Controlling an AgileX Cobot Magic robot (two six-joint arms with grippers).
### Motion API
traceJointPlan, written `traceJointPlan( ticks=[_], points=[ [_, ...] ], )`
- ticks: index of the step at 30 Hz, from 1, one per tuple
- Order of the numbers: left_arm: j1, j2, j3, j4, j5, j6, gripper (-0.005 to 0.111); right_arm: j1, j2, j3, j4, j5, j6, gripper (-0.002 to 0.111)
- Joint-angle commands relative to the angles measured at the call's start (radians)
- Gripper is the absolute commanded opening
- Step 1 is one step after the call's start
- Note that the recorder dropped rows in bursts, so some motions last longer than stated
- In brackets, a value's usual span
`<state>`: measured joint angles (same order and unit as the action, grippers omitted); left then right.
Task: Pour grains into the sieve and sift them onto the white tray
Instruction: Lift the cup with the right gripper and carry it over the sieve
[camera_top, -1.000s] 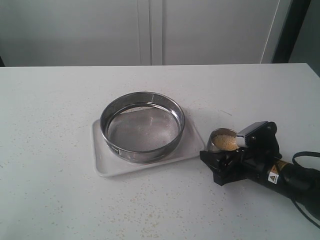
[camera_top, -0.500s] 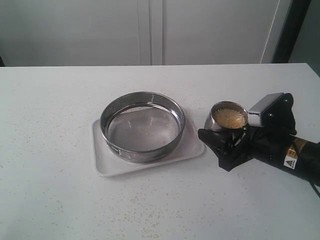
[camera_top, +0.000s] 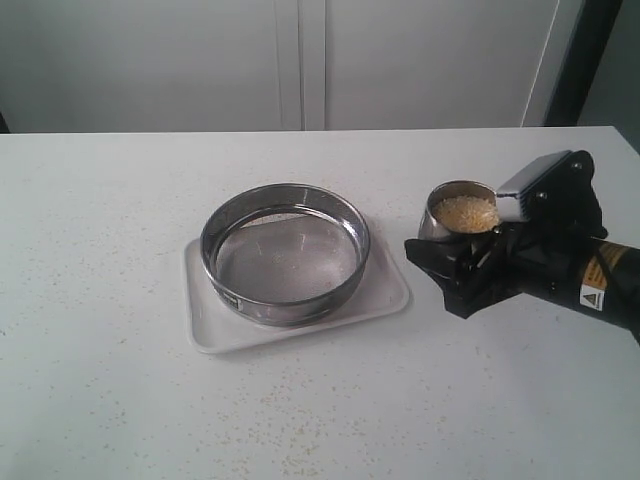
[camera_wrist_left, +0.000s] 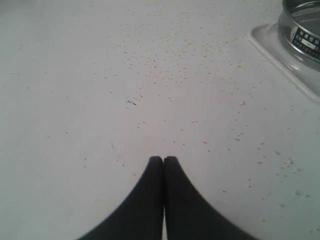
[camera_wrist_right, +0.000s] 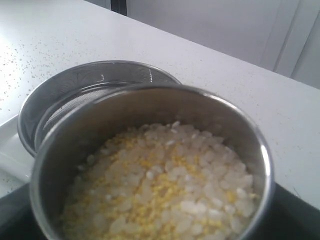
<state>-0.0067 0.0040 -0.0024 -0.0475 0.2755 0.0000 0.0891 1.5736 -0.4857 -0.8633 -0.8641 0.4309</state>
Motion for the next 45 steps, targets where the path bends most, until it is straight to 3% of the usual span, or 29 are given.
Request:
traceJointPlan(
  ticks=[1, 19, 45],
  points=[
    [-0.006, -0.004, 0.002, -0.011, 0.001, 0.000, 0.000, 0.023, -0.019, -0.054, -0.025, 0.009, 0.066, 0.000],
    [-0.006, -0.004, 0.002, -0.011, 0.001, 0.000, 0.000, 0.164, -0.011, -0.303, -0.103, 0.311, 0.205, 0.000],
    [-0.006, -0.004, 0.002, -0.011, 0.001, 0.000, 0.000, 0.201, 0.095, -0.461, -0.197, 0.397, 0.388, 0.000]
  ],
)
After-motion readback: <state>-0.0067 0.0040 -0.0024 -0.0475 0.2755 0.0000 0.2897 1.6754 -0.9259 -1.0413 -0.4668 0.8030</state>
